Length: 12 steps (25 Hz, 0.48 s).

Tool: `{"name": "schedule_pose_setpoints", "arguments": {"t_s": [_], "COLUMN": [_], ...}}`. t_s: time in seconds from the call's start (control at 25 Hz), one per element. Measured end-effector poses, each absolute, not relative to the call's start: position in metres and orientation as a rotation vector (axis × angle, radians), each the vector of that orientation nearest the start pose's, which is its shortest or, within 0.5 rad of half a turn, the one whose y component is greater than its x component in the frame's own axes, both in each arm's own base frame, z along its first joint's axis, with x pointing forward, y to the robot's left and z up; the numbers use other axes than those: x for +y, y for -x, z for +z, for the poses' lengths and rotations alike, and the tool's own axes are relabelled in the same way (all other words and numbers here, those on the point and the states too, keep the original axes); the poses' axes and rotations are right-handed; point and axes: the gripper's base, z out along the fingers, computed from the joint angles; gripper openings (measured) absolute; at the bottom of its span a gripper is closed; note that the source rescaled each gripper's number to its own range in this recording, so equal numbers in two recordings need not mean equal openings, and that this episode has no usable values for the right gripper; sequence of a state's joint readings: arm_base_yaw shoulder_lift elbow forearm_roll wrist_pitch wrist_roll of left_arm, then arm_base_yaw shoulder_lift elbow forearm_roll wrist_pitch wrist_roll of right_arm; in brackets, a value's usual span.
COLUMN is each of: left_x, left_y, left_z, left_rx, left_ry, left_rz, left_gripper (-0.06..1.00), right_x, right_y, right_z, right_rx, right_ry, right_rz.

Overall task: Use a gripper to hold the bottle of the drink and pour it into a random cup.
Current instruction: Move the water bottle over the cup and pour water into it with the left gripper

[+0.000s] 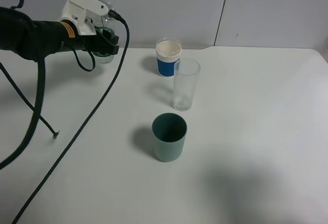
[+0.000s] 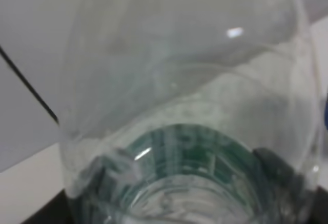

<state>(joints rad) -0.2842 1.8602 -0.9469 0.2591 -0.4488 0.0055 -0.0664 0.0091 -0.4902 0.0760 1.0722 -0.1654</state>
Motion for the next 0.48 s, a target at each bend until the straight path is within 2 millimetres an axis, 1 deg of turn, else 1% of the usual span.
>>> {"name": "schedule_pose_setpoints", "arguments": {"t_s": [0.24, 0.48], "left_x": [-0.142, -0.155], "left_y": [-0.36, -0.353], "left_z": [0.176, 0.174], "left_rx": [1.871, 1.87], "left_ry": [-0.696, -0.764], "left_rz": [-0.046, -0.014], "left_gripper": [0.0, 0.0], "right_x": [0.006, 0.006], "right_y": [0.003, 0.003], "right_z": [0.274, 0.274], "right_rx": [2.07, 2.07], "right_ry": [0.106, 0.106], "right_rz": [-0.051, -0.051]}}
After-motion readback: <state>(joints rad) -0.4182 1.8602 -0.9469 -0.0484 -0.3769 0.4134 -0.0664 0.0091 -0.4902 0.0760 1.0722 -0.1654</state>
